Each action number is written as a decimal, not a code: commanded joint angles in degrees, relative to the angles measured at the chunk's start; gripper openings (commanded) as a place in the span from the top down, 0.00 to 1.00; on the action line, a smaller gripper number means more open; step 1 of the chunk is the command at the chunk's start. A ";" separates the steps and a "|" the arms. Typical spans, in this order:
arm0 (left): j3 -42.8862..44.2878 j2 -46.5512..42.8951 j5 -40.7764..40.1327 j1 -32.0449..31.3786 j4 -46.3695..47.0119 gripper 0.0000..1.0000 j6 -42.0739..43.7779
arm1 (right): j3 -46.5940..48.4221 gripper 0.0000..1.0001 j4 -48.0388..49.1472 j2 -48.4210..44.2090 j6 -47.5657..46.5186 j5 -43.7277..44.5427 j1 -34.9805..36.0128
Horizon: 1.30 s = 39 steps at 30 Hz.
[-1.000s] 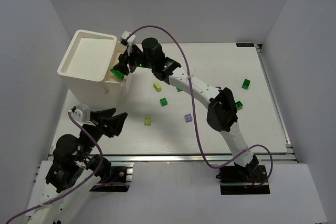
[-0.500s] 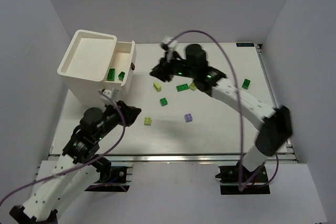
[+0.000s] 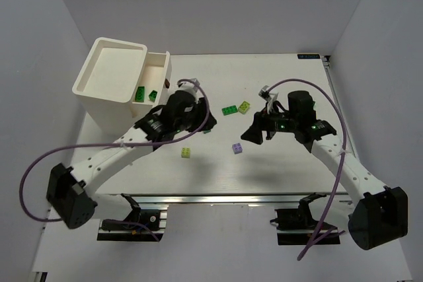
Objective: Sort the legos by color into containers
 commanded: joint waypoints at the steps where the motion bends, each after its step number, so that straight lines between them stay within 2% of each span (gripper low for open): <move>1: 9.58 8.14 -13.32 -3.55 -8.33 0.39 -5.02 | -1.89 0.25 0.34 -1.32 -0.95 -6.24 -3.12; 6: 22.70 24.39 -28.24 -7.50 -20.90 0.30 -9.49 | -1.54 0.25 -2.02 -0.35 -4.37 -6.42 -7.60; 8: 28.05 28.10 -31.26 -8.20 -25.20 0.29 -10.91 | -2.16 0.24 -1.85 -2.18 -4.73 -5.28 -8.22; 13: 33.61 35.93 -36.09 -8.74 -29.26 0.25 -14.16 | -3.48 0.24 -0.97 -5.97 -4.99 -4.83 -9.89; 22: 34.41 41.21 -36.54 -7.07 -29.89 0.22 -17.33 | -3.83 0.24 -0.88 -6.94 -4.38 -5.19 -11.12; 31: 36.08 45.70 -35.23 -5.93 -29.01 0.20 -16.19 | -4.19 0.24 -0.62 -6.86 -3.76 -7.03 -12.00; 39: 33.71 46.67 -32.33 -3.38 -24.53 0.20 -14.78 | -4.45 0.24 -0.35 -6.77 -3.76 -7.74 -12.53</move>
